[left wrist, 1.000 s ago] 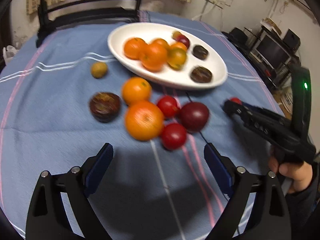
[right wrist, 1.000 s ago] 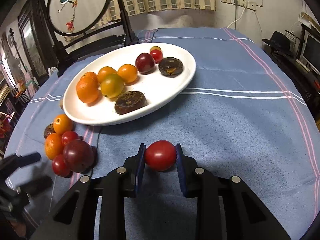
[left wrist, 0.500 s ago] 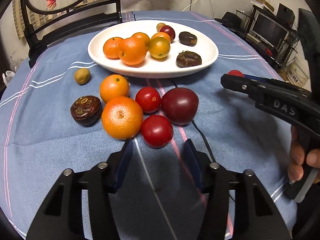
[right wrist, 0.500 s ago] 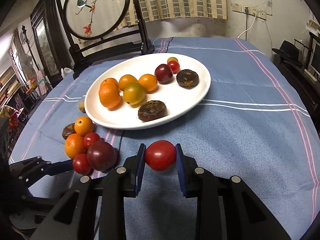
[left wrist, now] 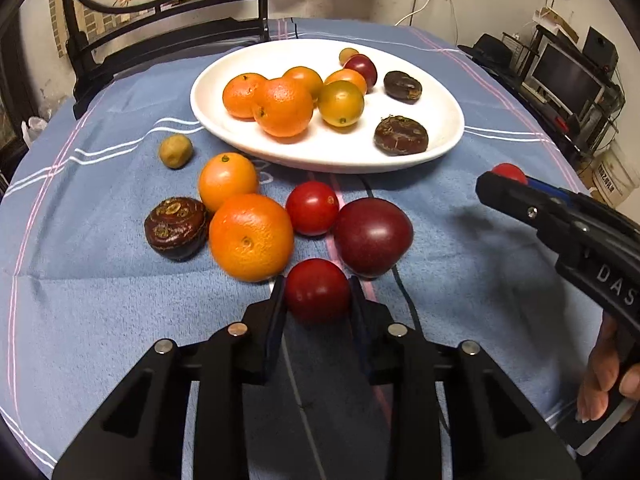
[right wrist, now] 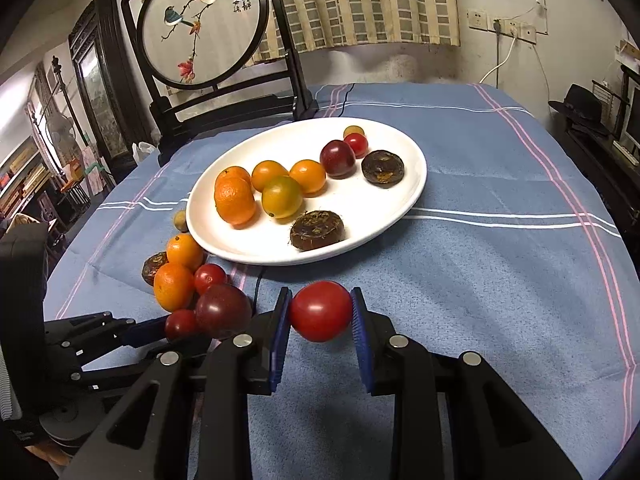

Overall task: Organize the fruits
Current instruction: 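Grasp another red tomato with the left tool, then lower both red tomatoes onto the white plate and open both tools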

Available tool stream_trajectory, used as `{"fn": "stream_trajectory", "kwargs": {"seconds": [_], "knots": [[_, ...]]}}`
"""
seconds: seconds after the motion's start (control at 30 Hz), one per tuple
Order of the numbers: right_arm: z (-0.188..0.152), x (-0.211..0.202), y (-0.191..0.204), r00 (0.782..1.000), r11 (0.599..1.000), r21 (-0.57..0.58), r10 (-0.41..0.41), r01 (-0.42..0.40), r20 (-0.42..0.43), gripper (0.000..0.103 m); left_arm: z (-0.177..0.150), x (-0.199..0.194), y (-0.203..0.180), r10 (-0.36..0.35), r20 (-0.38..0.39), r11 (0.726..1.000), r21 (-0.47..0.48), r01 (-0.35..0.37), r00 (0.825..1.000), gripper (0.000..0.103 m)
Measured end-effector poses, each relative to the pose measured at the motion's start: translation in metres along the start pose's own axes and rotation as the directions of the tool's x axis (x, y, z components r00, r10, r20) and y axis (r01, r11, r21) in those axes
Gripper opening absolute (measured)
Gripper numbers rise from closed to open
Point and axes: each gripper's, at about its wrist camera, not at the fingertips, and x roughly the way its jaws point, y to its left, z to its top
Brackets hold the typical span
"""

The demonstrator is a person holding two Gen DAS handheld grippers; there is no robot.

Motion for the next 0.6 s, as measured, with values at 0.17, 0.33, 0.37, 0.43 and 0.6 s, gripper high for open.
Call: {"fn": "stream_trajectory", "kwargs": {"seconds": [0.17,0.33,0.37,0.43,0.6], "knots": [[0.000,-0.005,0.000,1.000,1.000,0.003,0.001,-0.001,0.026,0.030,-0.005,-0.016,0.004,-0.021,0.022,1.000,0.003,0.021,1.000,0.029],[0.001,-0.009,0.003,0.998,1.000,-0.015,-0.004,0.005,0.060,0.030,0.003,-0.043,0.005,-0.044,0.092,0.999,0.031,0.041,0.995,0.029],[0.002,-0.008,0.003,0.999,1.000,-0.009,0.000,0.000,0.050,0.030,0.007,-0.047,0.005,-0.042,0.106,0.999,0.037,0.039,0.994,0.029],[0.005,-0.008,0.003,0.999,1.000,0.002,0.019,-0.019,0.034,0.030,0.019,-0.054,0.007,-0.038,0.131,0.998,0.046,0.032,0.991,0.029],[0.025,-0.012,0.010,0.999,0.999,-0.034,0.019,-0.017,0.049,0.030,0.060,-0.060,0.014,-0.045,0.185,0.998,0.041,0.038,0.982,0.029]]}}
